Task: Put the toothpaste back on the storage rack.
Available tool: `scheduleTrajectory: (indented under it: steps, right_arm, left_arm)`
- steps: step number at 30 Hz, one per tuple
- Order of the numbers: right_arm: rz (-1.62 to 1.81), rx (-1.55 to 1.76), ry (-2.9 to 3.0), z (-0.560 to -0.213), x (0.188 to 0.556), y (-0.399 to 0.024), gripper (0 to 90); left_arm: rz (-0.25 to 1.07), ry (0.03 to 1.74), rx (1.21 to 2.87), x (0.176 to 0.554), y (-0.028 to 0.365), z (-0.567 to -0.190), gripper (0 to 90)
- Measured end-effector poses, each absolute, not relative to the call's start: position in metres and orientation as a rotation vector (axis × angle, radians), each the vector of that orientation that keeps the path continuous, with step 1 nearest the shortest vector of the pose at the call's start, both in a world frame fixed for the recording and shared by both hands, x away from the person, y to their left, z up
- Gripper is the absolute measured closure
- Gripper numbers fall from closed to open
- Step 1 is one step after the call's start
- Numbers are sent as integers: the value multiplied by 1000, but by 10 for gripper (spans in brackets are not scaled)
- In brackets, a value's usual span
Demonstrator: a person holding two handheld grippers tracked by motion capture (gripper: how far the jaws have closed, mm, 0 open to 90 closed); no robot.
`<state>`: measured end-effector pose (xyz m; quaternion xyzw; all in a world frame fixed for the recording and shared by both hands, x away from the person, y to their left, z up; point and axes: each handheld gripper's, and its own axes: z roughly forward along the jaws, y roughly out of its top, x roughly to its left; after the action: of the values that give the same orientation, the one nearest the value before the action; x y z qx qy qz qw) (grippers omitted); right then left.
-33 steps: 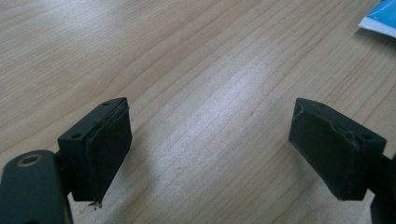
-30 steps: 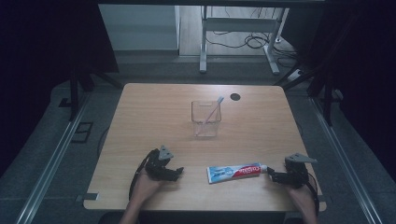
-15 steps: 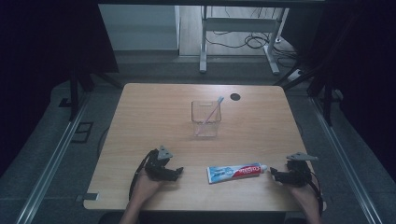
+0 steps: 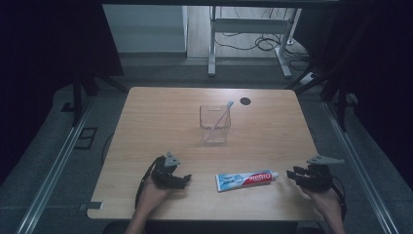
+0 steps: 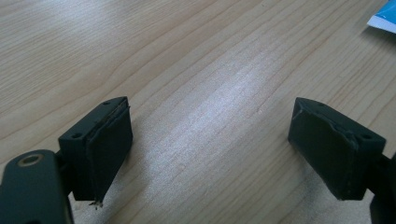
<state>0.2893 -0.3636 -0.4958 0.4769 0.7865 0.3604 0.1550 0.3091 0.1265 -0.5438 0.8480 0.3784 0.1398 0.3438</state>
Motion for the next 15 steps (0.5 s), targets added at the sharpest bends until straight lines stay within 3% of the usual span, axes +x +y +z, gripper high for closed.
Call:
scheduleTrajectory:
  steps: [3,5,15]
  right_arm:
    - [1080,1322,2288,-491,294,-355,768]
    - [1088,1303,2313,-490,298,-349,793]
    - [1084,1257,2426,-492,322,-314,800]
  left_arm:
    - [363,983,2203,309,126,-544,138]
    - [363,983,2203,309,126,-544,138]
    - [363,985,2199,309,126,-544,138]
